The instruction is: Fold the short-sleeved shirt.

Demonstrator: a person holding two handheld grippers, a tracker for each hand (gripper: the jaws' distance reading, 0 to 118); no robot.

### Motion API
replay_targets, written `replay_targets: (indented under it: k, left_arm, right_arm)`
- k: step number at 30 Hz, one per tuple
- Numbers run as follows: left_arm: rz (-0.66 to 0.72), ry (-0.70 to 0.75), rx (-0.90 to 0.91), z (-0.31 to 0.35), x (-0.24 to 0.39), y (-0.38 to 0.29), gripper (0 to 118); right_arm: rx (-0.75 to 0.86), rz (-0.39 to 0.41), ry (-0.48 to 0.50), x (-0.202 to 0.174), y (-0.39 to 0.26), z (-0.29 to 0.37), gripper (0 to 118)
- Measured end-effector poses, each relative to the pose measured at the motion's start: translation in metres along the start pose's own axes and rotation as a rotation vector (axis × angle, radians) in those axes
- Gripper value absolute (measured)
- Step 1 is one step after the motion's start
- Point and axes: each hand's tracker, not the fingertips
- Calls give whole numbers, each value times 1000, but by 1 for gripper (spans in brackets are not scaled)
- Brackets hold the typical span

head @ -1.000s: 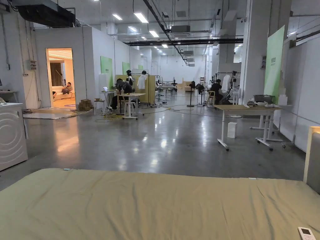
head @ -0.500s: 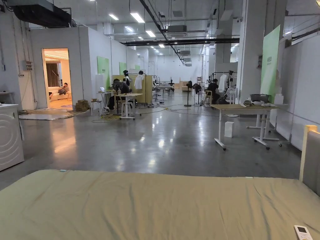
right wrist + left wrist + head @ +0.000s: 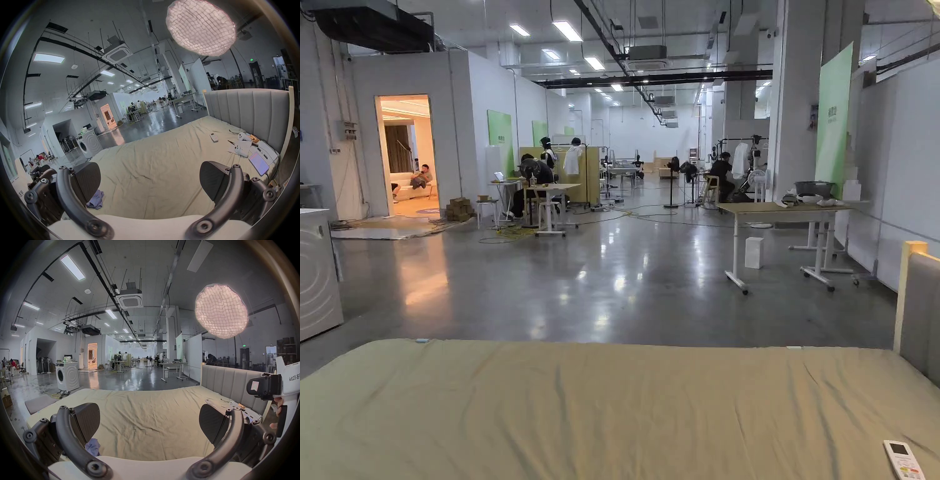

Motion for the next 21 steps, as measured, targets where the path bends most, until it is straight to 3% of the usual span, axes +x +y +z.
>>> replay_targets:
  k: [7, 10, 12, 13, 15, 17, 19, 21]
  left_arm:
    - [-6, -2, -3, 1, 0, -1, 118]
    - [1, -3, -1, 1, 0, 0, 118]
    - [6, -7, 1, 1, 1, 0, 118]
    - [6, -9, 1, 1, 1, 1, 118]
    - [-1, -17, -1, 2, 2, 1, 118]
    - [-14, -12, 2, 3, 3, 2, 118]
    - [-11, -9, 3, 3, 4, 2, 118]
    - [-3, -18, 8, 3, 3, 3, 118]
  right_arm:
    - [27, -56, -56, 10, 0, 1, 118]
    - [1, 4, 98, 9, 5, 7, 118]
    - [102, 54, 235, 12, 5, 11, 118]
    - [135, 121, 296, 13, 3, 11, 118]
    - [204, 305, 166, 1, 1, 17, 118]
    - [283, 515, -37, -17, 0, 19, 118]
    - [227, 555, -45, -18, -9, 12, 118]
    - [213, 518, -25, -14, -14, 6, 118]
